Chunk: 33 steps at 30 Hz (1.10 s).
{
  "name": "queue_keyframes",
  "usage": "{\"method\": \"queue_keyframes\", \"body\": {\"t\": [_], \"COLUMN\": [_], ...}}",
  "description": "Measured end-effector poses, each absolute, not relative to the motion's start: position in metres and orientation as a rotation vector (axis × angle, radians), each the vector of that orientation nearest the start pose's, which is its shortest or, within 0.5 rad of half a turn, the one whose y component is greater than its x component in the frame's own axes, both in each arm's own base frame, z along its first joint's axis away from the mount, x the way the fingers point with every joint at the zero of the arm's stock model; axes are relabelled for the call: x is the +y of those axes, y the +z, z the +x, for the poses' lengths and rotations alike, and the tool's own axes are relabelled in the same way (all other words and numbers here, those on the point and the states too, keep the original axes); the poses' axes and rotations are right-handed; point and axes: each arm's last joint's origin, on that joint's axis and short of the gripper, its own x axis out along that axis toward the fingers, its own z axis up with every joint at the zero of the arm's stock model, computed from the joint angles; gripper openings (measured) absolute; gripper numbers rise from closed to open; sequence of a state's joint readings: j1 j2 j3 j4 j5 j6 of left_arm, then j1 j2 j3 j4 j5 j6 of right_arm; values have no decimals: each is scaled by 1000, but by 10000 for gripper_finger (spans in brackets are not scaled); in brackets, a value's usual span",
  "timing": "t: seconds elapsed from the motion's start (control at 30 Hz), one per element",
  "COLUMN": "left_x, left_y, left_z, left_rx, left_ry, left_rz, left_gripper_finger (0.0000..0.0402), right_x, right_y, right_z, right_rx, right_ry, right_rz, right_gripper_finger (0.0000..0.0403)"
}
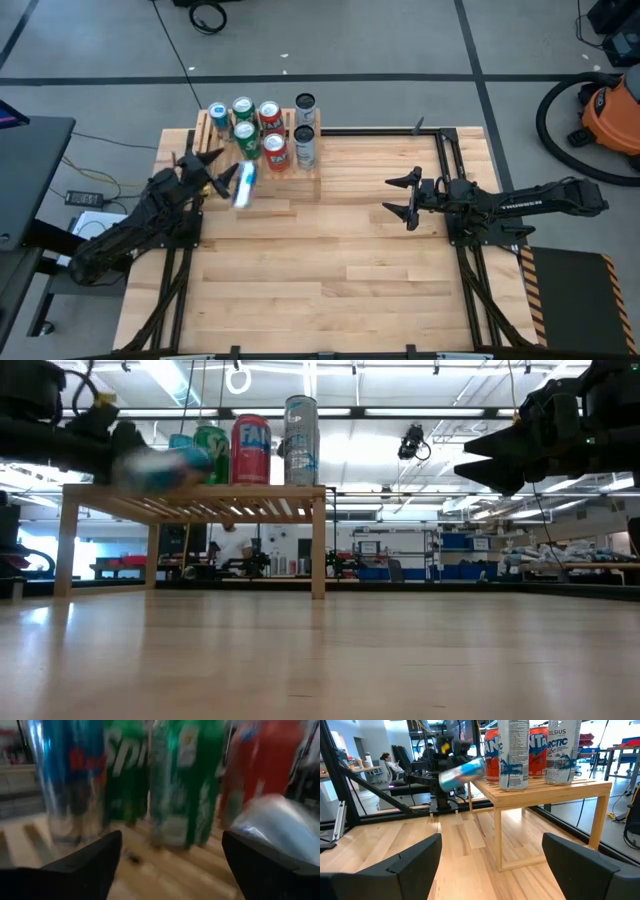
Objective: Place canned beverage on shelf
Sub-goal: Put the blue soda can on the shelf
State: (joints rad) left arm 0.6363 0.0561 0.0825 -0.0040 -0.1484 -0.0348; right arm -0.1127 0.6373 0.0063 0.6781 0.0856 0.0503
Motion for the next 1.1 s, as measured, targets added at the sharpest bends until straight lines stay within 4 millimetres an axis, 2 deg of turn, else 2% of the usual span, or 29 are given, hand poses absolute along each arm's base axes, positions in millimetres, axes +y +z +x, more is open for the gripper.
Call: {"method": "queue_keyframes", "body": {"t": [0.17,0.6,1.1], "left_x": [60,60,60], "left_y": [180,180,182], "left_z": [78,78,78], "left_rx": [-73,-78,-136], "left_ry": [760,756,752], "left_rz": [-24,-24,-121], "left_gripper_finger": [349,349,349], "right_x": [-18,-18,-18], "right_y": [169,169,169], "right_z": [136,136,136], "right_rx": [-53,-53,-53], "right_ry": [-197,-199,-198], "right_rz": [52,49,49], "right_gripper_finger": [355,355,355]}}
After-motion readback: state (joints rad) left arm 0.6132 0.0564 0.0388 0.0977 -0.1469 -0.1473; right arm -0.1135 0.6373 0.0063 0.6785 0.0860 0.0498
